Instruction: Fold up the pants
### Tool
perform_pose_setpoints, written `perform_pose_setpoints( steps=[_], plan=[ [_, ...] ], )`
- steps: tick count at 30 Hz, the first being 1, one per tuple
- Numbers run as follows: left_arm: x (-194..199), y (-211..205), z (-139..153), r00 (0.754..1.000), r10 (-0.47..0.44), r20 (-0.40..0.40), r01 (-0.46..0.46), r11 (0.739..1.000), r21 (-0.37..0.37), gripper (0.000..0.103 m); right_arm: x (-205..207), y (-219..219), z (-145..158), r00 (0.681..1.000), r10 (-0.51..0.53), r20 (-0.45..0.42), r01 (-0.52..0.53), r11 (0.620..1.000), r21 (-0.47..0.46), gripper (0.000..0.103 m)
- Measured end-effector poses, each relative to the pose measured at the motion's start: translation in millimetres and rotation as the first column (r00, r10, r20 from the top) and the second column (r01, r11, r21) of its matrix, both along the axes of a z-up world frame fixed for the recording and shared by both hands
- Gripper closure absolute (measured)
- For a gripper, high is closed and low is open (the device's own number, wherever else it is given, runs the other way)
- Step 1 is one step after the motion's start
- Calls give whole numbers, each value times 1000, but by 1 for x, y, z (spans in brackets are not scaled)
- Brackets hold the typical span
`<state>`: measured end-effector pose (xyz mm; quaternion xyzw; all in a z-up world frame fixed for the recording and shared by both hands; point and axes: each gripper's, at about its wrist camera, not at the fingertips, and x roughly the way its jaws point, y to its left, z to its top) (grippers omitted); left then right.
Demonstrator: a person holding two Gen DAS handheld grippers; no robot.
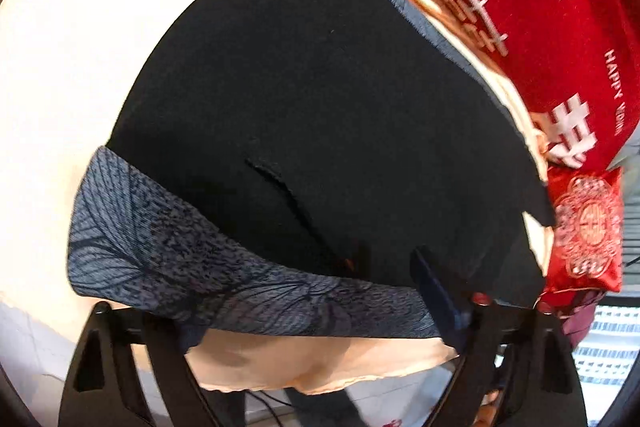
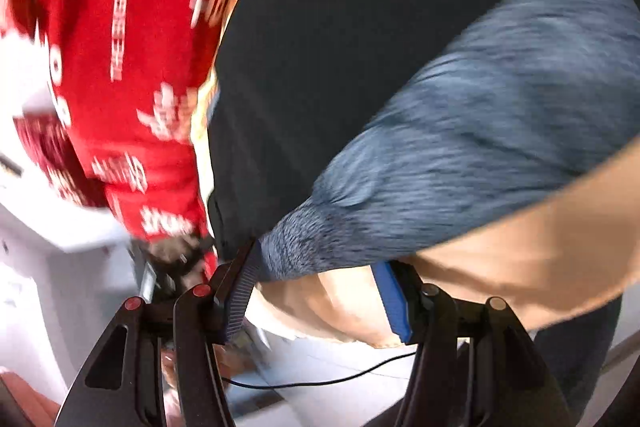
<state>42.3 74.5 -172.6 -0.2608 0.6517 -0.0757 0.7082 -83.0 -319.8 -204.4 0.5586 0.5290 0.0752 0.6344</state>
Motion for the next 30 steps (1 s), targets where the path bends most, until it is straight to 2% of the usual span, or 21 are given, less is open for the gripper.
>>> perform_pose_setpoints(
  steps=[3,4,5,7,8,10,15,18,21,22,24,25,27,28,30],
  plan=[
    [-1,5,-2,1000,9,-16,-8,999,35,37,-15,-21,-7,983,-180,-33,183,980,81,44],
    [-1,6,-1,1000,7,-19,-6,998,55,48,-17,-25,-9,974,-220,-52,224,969,100,52],
    [-2,8,-1,1000,4,-21,-2,998,71,61,-18,-27,-9,970,-233,-67,239,966,100,70],
    [-3,13,0,1000,6,-29,-4,997,76,68,-16,-29,-6,972,-219,-86,225,972,67,94],
    [-4,15,2,999,18,-32,-16,998,67,71,-13,-32,-1,978,-190,-88,194,980,42,96],
    [-5,18,12,999,33,-19,-32,998,61,71,-6,-36,13,988,-138,-76,140,990,26,96],
    [7,7,67,997,39,68,-45,996,79,71,39,-49,66,1000,2,-1,-2,1000,8,96],
    [35,-6,101,990,25,138,-41,993,114,71,81,-55,98,996,72,56,-71,997,-10,96],
    [75,-19,118,977,20,212,-50,989,137,71,143,-65,118,982,162,98,-158,986,-43,96],
    [94,-25,117,972,11,233,-48,987,153,70,167,-66,122,973,204,107,-197,978,-72,96],
    [125,-31,112,962,0,274,-54,980,190,57,203,-71,120,958,265,109,-252,960,-125,96],
    [141,-34,106,954,0,299,-70,972,224,46,229,-72,114,953,286,104,-269,952,-148,96],
    [171,-37,89,948,-13,318,-75,962,262,44,264,-74,100,945,316,88,-295,936,-193,96],
    [187,-39,75,952,-24,305,-68,955,288,44,288,-75,87,937,340,79,-316,923,-219,96],
    [218,-49,50,962,-26,273,-71,938,340,44,308,-78,63,928,370,51,-346,902,-258,96]
  ],
)
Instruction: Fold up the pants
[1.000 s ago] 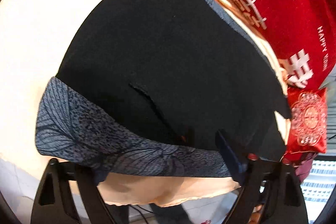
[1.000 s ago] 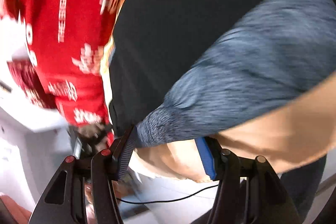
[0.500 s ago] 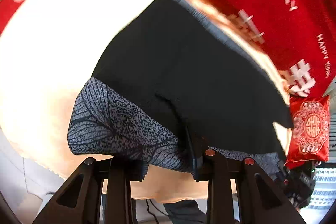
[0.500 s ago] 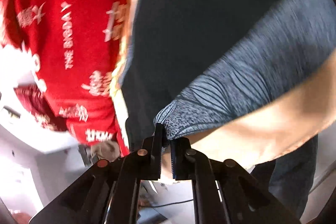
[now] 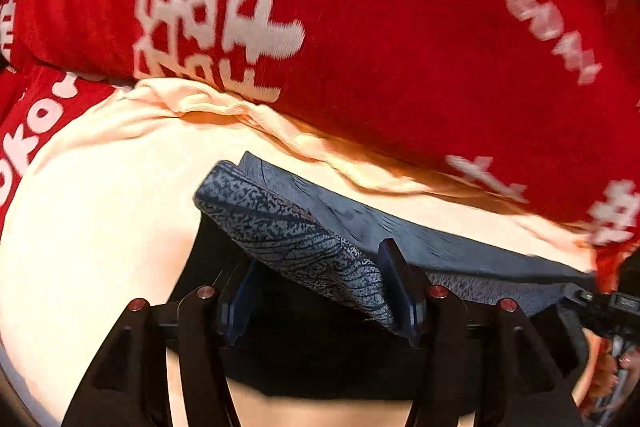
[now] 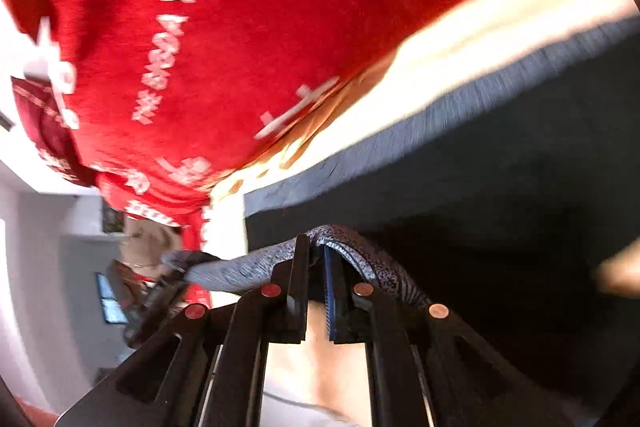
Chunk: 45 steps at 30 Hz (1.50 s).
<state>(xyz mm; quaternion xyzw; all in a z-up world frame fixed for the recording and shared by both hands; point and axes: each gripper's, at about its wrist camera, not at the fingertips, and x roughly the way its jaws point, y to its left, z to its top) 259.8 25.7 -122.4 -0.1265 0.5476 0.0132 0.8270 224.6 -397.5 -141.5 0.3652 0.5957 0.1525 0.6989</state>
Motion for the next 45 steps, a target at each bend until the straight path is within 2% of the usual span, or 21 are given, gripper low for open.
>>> perform_pose_setpoints(
  steps=[1,4,5,7,9,10,11,13,15,18,21,22,24,26,28,30,33,36,39,42,45],
  plan=[
    [13,-2,-13,1000,7,-19,-7,1000,30,43,16,3,-17,1000,21,-15,-22,999,-29,96],
    [36,-3,-52,994,73,-77,-64,991,118,29,43,8,-51,997,64,-47,-69,993,-94,95],
    [40,-1,-57,992,94,-84,-83,988,129,27,48,10,-59,996,76,-53,-81,990,-112,95],
    [43,2,-50,991,106,-87,-96,988,120,27,56,13,-70,994,75,-80,-85,988,-132,96],
    [38,9,-29,993,110,-53,-104,989,108,27,58,12,-67,994,62,-94,-73,989,-129,93],
    [33,14,-15,993,112,-23,-108,987,115,27,58,13,-63,993,68,-91,-80,988,-129,81],
    [29,19,-2,994,112,3,-112,985,131,27,57,14,-54,993,84,-84,-95,987,-133,63],
    [22,26,14,994,103,27,-106,980,168,27,53,19,-35,991,118,-68,-126,983,-131,55],
    [17,23,12,998,66,-1,-65,980,189,27,48,26,-20,990,139,-32,-142,985,-103,55],
    [12,-2,-18,996,-17,-92,39,969,245,27,43,53,-11,976,216,-2,-215,971,-100,57],
    [9,-22,-52,988,-32,-149,68,968,243,27,50,87,-26,952,305,-5,-301,938,-174,60],
    [9,-26,-59,989,-18,-150,58,962,269,27,53,94,-34,946,323,-11,-318,925,-206,60],
    [11,-30,-63,993,0,-122,40,945,325,19,63,104,-51,939,343,-34,-339,901,-271,60],
    [14,-27,-62,989,7,-145,39,949,312,19,75,101,-56,946,324,-6,-312,906,-286,63],
    [13,-26,-53,986,10,-168,44,947,317,19,83,89,-49,966,258,9,-244,926,-288,63],
    [5,-31,-35,986,-18,-167,73,941,329,19,80,65,-30,987,150,51,-134,962,-238,63],
    [-14,-54,-13,979,-91,-180,148,930,338,19,62,42,-8,991,109,84,-91,977,-194,60],
    [-42,-88,3,962,-173,-210,234,920,315,19,21,21,8,993,92,75,-79,985,-156,60],
    [-67,-127,9,936,-257,-241,319,910,265,19,-20,-4,10,998,49,46,-41,987,-155,58],
    [-88,-164,14,901,-346,-261,400,896,193,19,-70,-38,10,999,-47,-7,45,986,-161,57],
    [-106,-203,20,863,-433,-261,476,869,133,19,-118,-73,10,990,-128,-50,116,972,-203,57]
  ],
)
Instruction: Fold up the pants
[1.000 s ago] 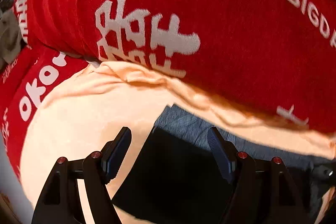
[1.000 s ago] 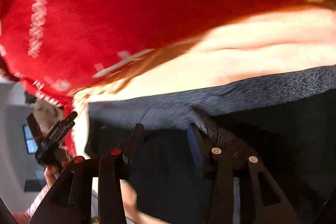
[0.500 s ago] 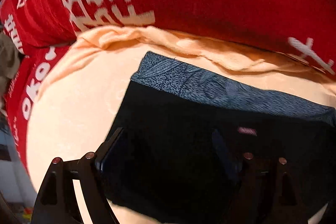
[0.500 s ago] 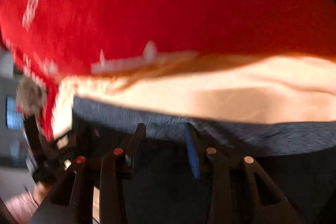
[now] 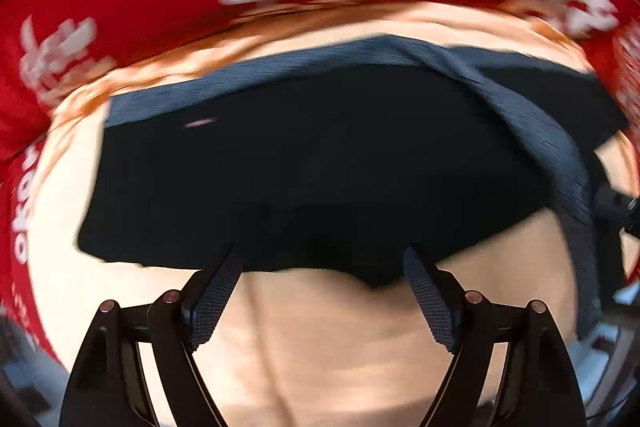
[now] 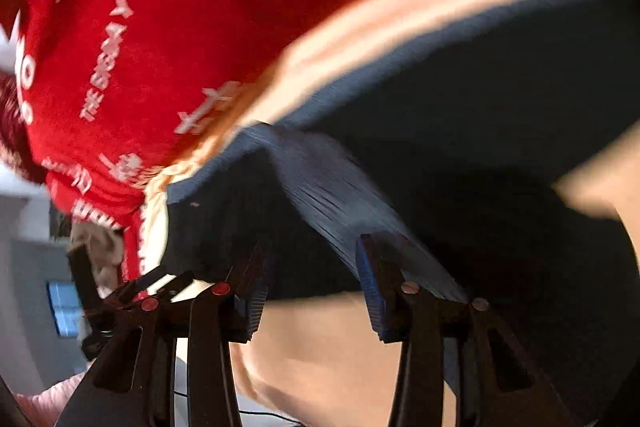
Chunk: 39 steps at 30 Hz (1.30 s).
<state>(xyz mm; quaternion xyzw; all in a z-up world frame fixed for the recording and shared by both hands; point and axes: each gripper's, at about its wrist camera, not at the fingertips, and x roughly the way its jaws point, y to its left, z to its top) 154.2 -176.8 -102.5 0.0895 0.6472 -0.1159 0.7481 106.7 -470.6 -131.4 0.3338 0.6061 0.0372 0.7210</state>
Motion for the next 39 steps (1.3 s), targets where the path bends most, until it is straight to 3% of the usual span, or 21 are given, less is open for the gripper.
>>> perform_pose_setpoints(
  steps=[6,7,10,16,19,22,27,28,29,30,31,32,35,39],
  plan=[
    [-28,-86,1,981,-191,-41,188,979,-78,19,-111,-59,7,971,-228,-63,224,972,-65,53],
    [-32,-97,2,977,-206,-46,201,974,-101,19,-136,-69,6,956,-283,-70,278,958,-75,48],
    [-41,-127,4,967,-249,-52,236,955,-178,19,-186,-83,-4,916,-387,-107,381,921,-74,47],
    [-54,-180,-5,946,-312,-86,281,923,-264,19,-235,-86,-30,870,-479,-118,478,877,-45,47],
    [-58,-200,-20,934,-340,-115,297,912,-282,19,-243,-82,-42,866,-482,-134,482,875,-33,47],
    [-61,-214,-34,923,-353,-156,295,906,-304,19,-246,-84,-52,883,-454,-121,458,889,5,47],
    [-70,-234,-46,921,-348,-177,283,907,-313,19,-244,-95,-72,899,-420,-122,436,882,177,45],
    [-71,-236,-44,919,-353,-174,287,904,-318,19,-244,-97,-73,899,-420,-122,437,874,211,51],
    [-72,-240,-43,916,-360,-174,291,899,-329,24,-245,-99,-73,895,-423,-142,445,865,231,71],
    [-72,-242,-41,916,-362,-175,290,897,-334,32,-244,-101,-72,890,-426,-161,455,856,247,82],
    [-71,-246,-40,914,-363,-182,290,897,-334,55,-243,-102,-69,886,-432,-167,462,852,246,85],
    [-70,-250,-41,910,-365,-197,289,900,-327,71,-239,-103,-62,889,-429,-159,456,856,243,88],
    [-62,-250,-28,920,-343,-189,264,900,-346,72,-222,-106,-33,921,-377,-101,391,893,225,89],
    [-45,-256,12,944,-313,-104,254,892,-373,72,-184,-125,14,943,-332,19,319,921,225,89]
  ],
)
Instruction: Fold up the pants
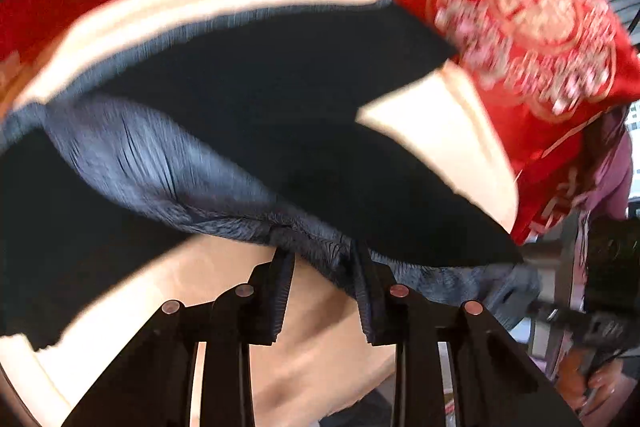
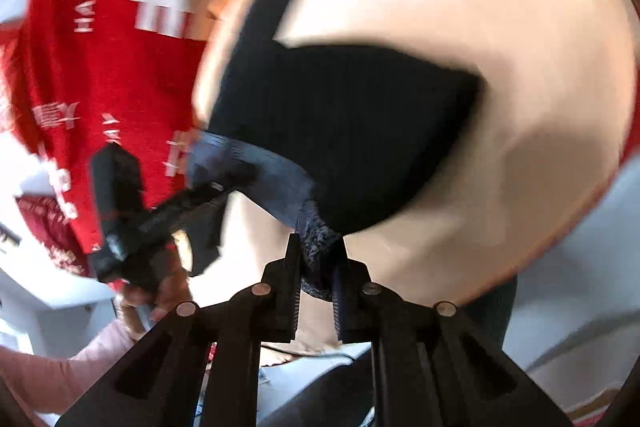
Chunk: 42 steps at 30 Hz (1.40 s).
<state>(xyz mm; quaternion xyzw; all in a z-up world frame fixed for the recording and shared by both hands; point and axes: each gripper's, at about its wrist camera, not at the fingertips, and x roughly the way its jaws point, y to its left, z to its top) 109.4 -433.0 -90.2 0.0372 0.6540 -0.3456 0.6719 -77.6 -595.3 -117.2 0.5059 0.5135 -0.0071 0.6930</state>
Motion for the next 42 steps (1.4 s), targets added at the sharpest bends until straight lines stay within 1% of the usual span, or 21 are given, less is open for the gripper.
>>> perform_pose_setpoints(
  steps=[5,9,13,14,15,16,17,18,20,22,24,25,26,29,31,33,36,38,39,41,42],
  plan=[
    [50,-21,26,995,62,80,-60,998,-34,72,74,-42,49,991,32,134,-23,997,-68,89],
    [90,-35,22,985,80,154,-82,997,3,72,149,-75,55,985,99,144,-77,986,-148,89],
    [119,-25,30,964,148,221,-156,987,21,72,214,-100,57,978,152,141,-117,966,-233,89],
    [123,-18,33,956,166,243,-179,983,32,66,231,-105,56,978,162,131,-125,959,-254,89],
    [125,-13,35,948,179,262,-198,979,45,56,243,-109,53,979,169,118,-131,953,-273,89],
    [128,-5,38,936,201,288,-225,973,55,26,254,-113,50,979,176,103,-140,947,-290,89],
    [128,5,41,919,228,320,-259,964,55,17,264,-116,45,979,185,84,-152,940,-306,89],
    [128,10,43,908,244,341,-277,959,52,17,272,-118,40,980,192,61,-162,931,-328,89],
    [130,20,36,907,237,347,-287,953,98,17,289,-117,30,976,216,12,-195,903,-383,85],
    [130,27,23,909,234,345,-301,941,155,17,298,-113,20,969,240,-55,-239,866,-439,83],
    [128,35,3,919,225,323,-305,926,222,17,299,-105,20,964,253,-80,-259,830,-494,68],
    [127,38,-7,921,224,317,-309,917,251,17,296,-101,23,964,258,-69,-256,822,-508,51],
    [127,41,-15,922,231,312,-320,907,273,17,289,-95,28,963,262,-56,-252,814,-524,37],
    [128,49,-33,920,268,287,-353,884,305,17,263,-83,37,964,261,-53,-245,792,-559,37],
    [131,52,-41,916,283,283,-368,873,320,17,245,-81,29,968,227,-106,-246,781,-574,37],
    [135,53,-48,911,297,288,-384,865,323,17,230,-85,8,966,189,-176,-256,785,-565,37],
    [143,54,-58,903,302,305,-399,853,337,17,221,-95,-19,965,103,-242,-223,807,-547,44],
    [150,55,-68,901,317,296,-412,840,354,17,222,-102,-34,963,46,-266,-192,811,-553,68],
    [152,56,-71,899,328,291,-420,835,356,17,224,-106,-40,958,27,-286,-188,812,-552,91],
    [158,58,-74,891,347,293,-438,828,350,17,228,-106,-35,965,33,-261,-181,803,-568,95],
    [160,58,-77,890,348,296,-440,827,351,17,229,-102,-25,971,56,-231,-188,776,-602,95]
  ],
)
